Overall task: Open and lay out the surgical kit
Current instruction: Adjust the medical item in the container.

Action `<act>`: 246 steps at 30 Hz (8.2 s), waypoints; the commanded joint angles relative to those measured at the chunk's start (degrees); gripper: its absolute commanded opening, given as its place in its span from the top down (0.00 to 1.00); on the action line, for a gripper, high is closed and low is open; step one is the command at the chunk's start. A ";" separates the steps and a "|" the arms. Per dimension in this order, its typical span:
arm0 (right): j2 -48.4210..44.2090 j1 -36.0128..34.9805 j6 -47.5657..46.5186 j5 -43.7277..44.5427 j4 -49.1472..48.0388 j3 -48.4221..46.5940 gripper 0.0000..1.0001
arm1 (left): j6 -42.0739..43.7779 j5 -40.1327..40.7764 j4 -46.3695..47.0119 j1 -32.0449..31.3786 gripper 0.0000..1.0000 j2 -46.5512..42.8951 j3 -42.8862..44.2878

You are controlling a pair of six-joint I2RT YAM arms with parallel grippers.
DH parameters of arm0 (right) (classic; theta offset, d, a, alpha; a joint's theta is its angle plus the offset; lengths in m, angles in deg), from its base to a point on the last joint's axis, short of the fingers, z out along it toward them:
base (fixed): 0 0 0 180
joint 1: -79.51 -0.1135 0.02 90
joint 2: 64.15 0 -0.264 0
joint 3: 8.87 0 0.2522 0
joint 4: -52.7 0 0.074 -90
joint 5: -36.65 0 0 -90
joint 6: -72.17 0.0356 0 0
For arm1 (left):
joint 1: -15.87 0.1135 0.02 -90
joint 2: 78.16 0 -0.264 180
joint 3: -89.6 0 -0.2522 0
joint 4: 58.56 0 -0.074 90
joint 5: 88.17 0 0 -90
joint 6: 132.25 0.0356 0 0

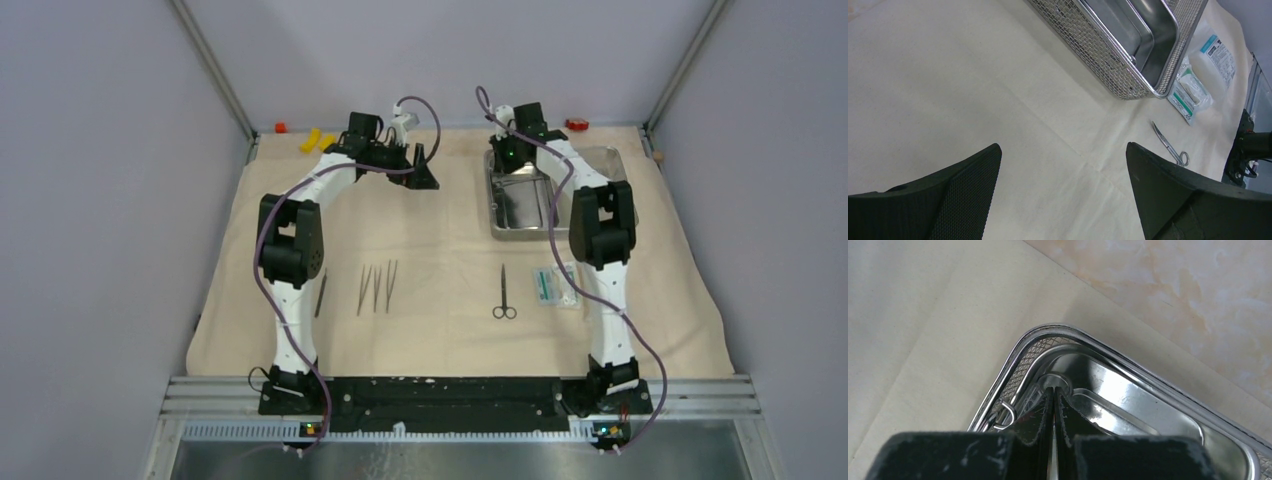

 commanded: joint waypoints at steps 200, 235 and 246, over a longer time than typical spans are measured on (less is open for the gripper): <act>-2.59 2.75 -0.23 6.22 -0.42 11.25 0.90 | -1.81 -3.69 4.48 2.84 0.01 -3.14 -3.39; -12.63 2.57 12.89 5.53 -6.57 18.13 0.69 | -2.16 -4.59 5.39 3.52 0.01 -4.60 -5.51; -12.11 0.82 12.22 6.67 -7.18 19.06 0.69 | -1.90 -4.56 5.53 3.72 0.01 -5.59 -7.03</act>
